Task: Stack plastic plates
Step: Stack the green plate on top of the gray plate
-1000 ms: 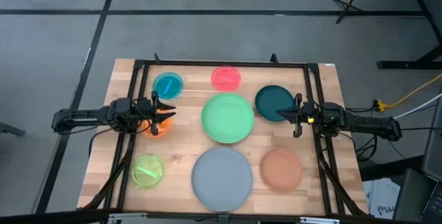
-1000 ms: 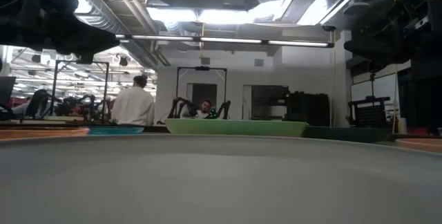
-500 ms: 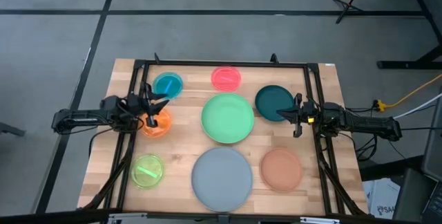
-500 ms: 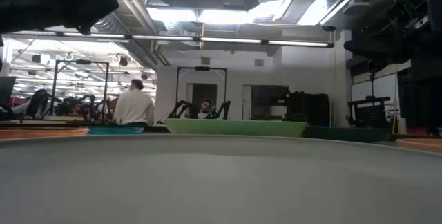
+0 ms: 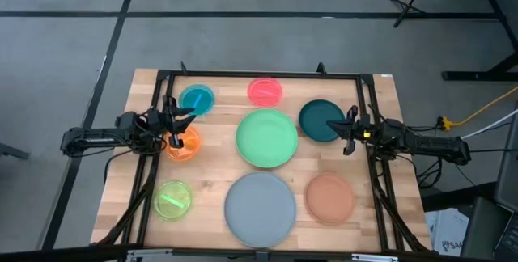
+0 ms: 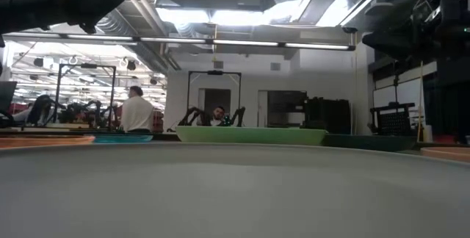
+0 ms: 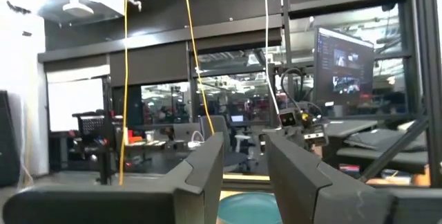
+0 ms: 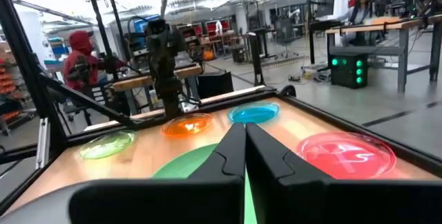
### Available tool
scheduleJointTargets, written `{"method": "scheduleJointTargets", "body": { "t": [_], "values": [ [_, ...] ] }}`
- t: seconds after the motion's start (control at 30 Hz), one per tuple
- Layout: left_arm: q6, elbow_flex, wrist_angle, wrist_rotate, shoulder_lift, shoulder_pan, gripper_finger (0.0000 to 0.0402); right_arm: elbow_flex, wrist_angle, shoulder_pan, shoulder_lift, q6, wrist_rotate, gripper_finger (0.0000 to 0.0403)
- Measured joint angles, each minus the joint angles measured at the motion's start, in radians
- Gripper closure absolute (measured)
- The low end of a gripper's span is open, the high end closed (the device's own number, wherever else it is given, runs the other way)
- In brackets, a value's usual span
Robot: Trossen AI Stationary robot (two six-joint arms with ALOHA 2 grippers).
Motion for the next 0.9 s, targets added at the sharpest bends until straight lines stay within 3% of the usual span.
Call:
{"method": "scheduleJointTargets", "body": {
  "t": [0.2, 0.43, 0.6, 0.73, 0.9],
  "values": [
    [-0.080, 0.000, -0.032, 0.020, 0.007, 0.000, 0.0298, 0.000, 0.099, 0.000, 0.111, 0.026, -0.009, 0.0398],
    [-0.108, 0.000, -0.018, 0.011, 0.049, 0.000, 0.0298, 0.019, 0.269, 0.000, 0.359, 0.007, 0.039, 0.0398],
    [-0.089, 0.000, -0.013, -0.029, 0.060, 0.000, 0.0298, 0.119, 0.267, 0.000, 0.569, -0.016, 0.169, 0.0398],
    [-0.076, 0.000, -0.017, 0.017, 0.060, 0.000, 0.0298, 0.193, 0.268, 0.000, 0.715, -0.033, 0.302, 0.0398],
    [-0.023, 0.000, -0.002, 0.023, 0.060, 0.000, 0.0298, 0.279, 0.258, 0.000, 0.868, -0.033, 0.338, 0.0397]
  ]
}}
